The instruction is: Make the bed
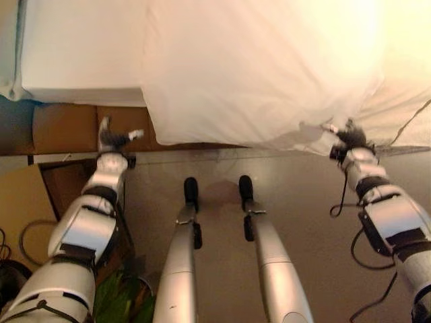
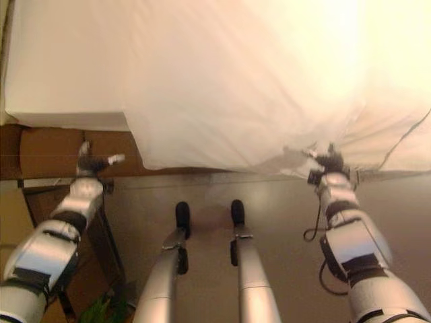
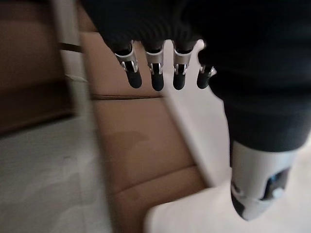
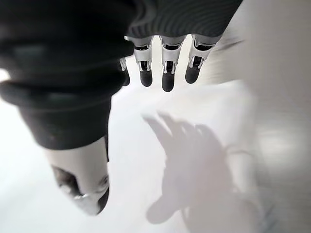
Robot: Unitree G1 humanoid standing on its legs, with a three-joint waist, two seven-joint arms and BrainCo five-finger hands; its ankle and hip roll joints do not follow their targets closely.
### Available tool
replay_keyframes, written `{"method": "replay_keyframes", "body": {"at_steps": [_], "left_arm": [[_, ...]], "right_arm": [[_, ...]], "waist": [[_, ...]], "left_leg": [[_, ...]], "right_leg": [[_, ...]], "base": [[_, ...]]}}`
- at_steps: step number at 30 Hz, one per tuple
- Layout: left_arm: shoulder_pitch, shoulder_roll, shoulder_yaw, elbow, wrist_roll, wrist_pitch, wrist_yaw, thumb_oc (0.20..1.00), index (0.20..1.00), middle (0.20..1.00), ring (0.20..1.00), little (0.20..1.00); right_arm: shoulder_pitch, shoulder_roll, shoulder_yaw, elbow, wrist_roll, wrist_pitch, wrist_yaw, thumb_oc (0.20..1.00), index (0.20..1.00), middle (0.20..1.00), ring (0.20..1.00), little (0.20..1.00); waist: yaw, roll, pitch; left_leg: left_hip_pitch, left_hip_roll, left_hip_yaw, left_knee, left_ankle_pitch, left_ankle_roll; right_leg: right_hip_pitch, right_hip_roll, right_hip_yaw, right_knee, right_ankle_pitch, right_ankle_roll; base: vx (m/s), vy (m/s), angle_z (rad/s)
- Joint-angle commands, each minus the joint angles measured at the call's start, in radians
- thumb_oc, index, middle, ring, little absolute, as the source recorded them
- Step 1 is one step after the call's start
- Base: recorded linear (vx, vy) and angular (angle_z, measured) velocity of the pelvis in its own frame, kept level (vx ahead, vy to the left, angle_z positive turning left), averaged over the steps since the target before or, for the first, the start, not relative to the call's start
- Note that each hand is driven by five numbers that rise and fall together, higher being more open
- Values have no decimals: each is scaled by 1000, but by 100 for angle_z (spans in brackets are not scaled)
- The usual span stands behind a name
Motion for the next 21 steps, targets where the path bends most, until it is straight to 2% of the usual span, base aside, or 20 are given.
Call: {"method": "replay_keyframes", "body": {"at_steps": [1, 3, 4, 6, 9, 10, 11, 13, 14, 17, 19, 21], "left_arm": [[13, -29, -5, 27, 67, -42, -20, 1000, 1000, 1000, 1000, 1000], [137, -108, -15, 28, 123, -47, -39, 1000, 1000, 1000, 1000, 1000], [138, -108, -16, 28, 123, -47, -39, 1000, 1000, 1000, 1000, 1000], [237, -169, -22, 9, 137, -56, -56, 1000, 1000, 1000, 1000, 1000], [302, -232, -52, 13, 176, -49, -70, 1000, 1000, 1000, 1000, 1000], [303, -233, -53, 12, 176, -49, -70, 1000, 1000, 1000, 1000, 1000], [342, -270, -68, 24, 187, -39, -109, 1000, 1000, 1000, 1000, 1000], [367, -289, -72, 28, 189, -35, -121, 1000, 1000, 1000, 1000, 1000], [409, -323, -99, 27, 199, -28, -158, 1000, 1000, 1000, 1000, 1000], [435, -360, -151, 30, 257, -24, -203, 1000, 1000, 1000, 1000, 1000], [509, -395, -206, 27, 319, -16, -267, 1000, 1000, 1000, 1000, 1000], [519, -405, -204, 45, 315, -7, -282, 1000, 1000, 1000, 1000, 1000]], "right_arm": [[55, -9, -13, 21, 31, -39, 9, 1000, 1000, 1000, 1000, 1000], [192, 69, -45, 16, 7, -49, 25, 1000, 1000, 1000, 1000, 1000], [193, 69, -45, 16, 7, -49, 25, 1000, 1000, 1000, 1000, 1000], [304, 130, -60, -13, 2, -63, 37, 1000, 1000, 1000, 1000, 1000], [379, 188, -77, -32, 15, -84, 33, 1000, 1000, 1000, 1000, 1000], [382, 188, -77, -33, 14, -84, 33, 1000, 1000, 1000, 1000, 1000], [432, 220, -86, -41, 14, -90, 37, 1000, 1000, 1000, 1000, 1000], [460, 236, -87, -49, 3, -92, 35, 1000, 1000, 1000, 1000, 1000], [502, 257, -73, -60, -38, -87, 39, 1000, 1000, 1000, 1000, 1000], [534, 278, -56, -57, -73, -78, 51, 1000, 1000, 1000, 1000, 1000], [607, 296, -5, -64, -195, -60, 84, 1000, 1000, 1000, 1000, 1000], [613, 300, 5, -58, -217, -54, 88, 1000, 1000, 1000, 1000, 1000]], "waist": [[9, 11, -47], [17, 16, -85], [17, 15, -83], [20, 17, -128], [22, 25, -179], [23, 25, -178], [19, 27, -208], [17, 27, -228], [9, 27, -264], [5, 28, -294], [9, 28, -344], [11, 27, -353]], "left_leg": [[36, -12, 4, 8, -38, -30], [169, -9, -3, -102, -11, -21], [173, -9, -3, -105, -10, -21], [269, -6, -4, -176, 13, -19], [350, 6, -3, -250, 33, -18], [355, 7, -2, -254, 34, -18], [403, 17, 1, -296, 49, -23], [419, 19, -3, -300, 46, -24], [446, 24, -6, -300, 37, -27], [478, 27, -9, -300, 26, -26], [544, 35, -7, -300, 10, -20], [563, 37, -8, -300, 4, -17]], "right_leg": [[106, -25, 22, -149, 72, 63], [227, -35, 17, -234, 95, 67], [231, -35, 17, -236, 96, 67], [323, -48, 19, -310, 128, 76], [387, -55, 29, -361, 143, 85], [391, -55, 30, -363, 144, 85], [431, -55, 35, -389, 152, 86], [453, -58, 32, -404, 155, 86], [487, -62, 30, -427, 159, 89], [524, -66, 33, -446, 161, 92], [581, -70, 31, -435, 139, 96], [597, -67, 29, -429, 131, 96]], "base": [[87, -21, -3], [101, -21, 1], [101, -2, 5], [108, 12, 2], [70, 31, -4], [50, 32, 0], [41, 21, 0], [37, 24, 4], [21, 33, 3], [17, 42, 0], [66, 43, -4], [29, 16, -2]]}}
